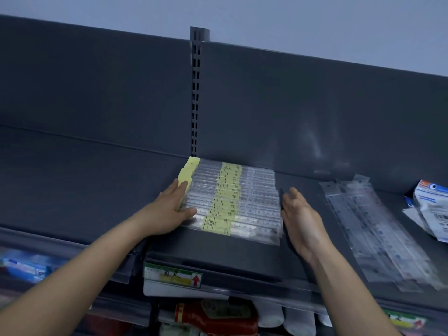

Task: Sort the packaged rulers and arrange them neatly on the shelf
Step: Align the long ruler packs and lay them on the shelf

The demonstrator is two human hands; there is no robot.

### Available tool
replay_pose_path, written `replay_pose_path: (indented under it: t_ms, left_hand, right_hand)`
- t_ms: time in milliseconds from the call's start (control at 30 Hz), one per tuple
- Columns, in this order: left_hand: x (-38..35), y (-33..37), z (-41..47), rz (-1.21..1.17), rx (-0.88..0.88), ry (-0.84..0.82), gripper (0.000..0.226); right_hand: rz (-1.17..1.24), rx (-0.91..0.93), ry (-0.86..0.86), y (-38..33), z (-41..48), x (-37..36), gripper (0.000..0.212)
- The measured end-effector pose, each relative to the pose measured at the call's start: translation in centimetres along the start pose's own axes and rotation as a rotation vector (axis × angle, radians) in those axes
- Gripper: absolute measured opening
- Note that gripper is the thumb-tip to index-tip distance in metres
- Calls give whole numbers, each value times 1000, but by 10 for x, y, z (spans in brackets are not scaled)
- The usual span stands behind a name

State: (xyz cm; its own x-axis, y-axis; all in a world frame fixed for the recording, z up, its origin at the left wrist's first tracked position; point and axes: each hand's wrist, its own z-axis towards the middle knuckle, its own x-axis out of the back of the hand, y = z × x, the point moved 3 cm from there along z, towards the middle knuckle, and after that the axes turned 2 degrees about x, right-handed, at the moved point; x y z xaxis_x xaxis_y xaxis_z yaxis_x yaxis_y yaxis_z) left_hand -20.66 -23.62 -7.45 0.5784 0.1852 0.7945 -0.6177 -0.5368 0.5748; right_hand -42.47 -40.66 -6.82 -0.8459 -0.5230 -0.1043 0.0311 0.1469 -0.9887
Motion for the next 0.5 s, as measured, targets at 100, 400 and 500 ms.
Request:
replay_pose_path:
  t_ms: [100,400,500]
  left_hand:
    - [-2,2,-2,-41,-12,34,81]
    - [-9,5,-6,-54,-33,55,95]
    - [-10,3,-4,-52,-33,71,96]
  right_hand:
    - [50,15,22,-2,-1,-1,51]
    - [-1,6,16,2,0,-7,50]
    - [10,3,28,3,0,-8,49]
